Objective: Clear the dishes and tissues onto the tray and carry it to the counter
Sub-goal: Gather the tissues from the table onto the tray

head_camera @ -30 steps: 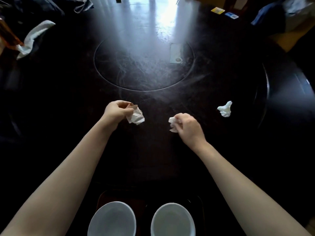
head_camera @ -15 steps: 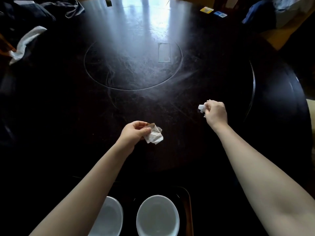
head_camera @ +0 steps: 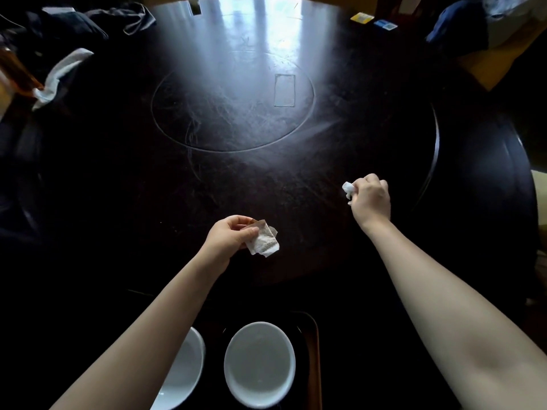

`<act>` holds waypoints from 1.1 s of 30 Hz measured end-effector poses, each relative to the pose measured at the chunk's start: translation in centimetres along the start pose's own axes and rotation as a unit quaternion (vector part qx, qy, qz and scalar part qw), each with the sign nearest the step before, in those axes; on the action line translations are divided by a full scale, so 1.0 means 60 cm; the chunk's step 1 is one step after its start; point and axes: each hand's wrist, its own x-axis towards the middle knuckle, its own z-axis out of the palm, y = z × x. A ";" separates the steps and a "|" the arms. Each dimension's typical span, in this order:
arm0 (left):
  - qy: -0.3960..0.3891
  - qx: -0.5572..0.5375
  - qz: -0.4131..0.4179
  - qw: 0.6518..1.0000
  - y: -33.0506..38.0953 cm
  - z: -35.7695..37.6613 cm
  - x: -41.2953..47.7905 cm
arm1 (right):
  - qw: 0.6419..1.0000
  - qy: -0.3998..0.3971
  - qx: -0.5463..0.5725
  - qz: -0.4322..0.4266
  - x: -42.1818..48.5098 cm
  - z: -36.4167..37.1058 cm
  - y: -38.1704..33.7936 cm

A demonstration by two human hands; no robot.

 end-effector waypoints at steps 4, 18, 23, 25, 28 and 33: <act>-0.006 -0.002 0.003 1.000 -0.001 0.020 -0.019 | 0.999 -0.041 -0.024 -0.009 -0.032 -0.012 -0.007; 0.016 -0.018 0.036 0.999 -0.002 0.035 -0.120 | 0.935 -0.161 0.313 0.039 -0.192 -0.120 -0.077; 0.018 -0.012 0.044 0.999 -0.015 0.015 -0.157 | 0.903 -0.222 0.365 0.039 -0.263 -0.140 -0.105; 0.018 -0.015 0.050 0.998 -0.021 0.004 -0.173 | 0.892 -0.235 0.384 0.037 -0.291 -0.146 -0.119; 0.017 -0.027 0.052 0.998 -0.035 -0.014 -0.201 | 0.883 -0.243 0.400 0.033 -0.338 -0.148 -0.140; 0.014 -0.023 0.045 0.999 -0.084 -0.064 -0.259 | 0.881 -0.260 0.396 0.016 -0.427 -0.142 -0.176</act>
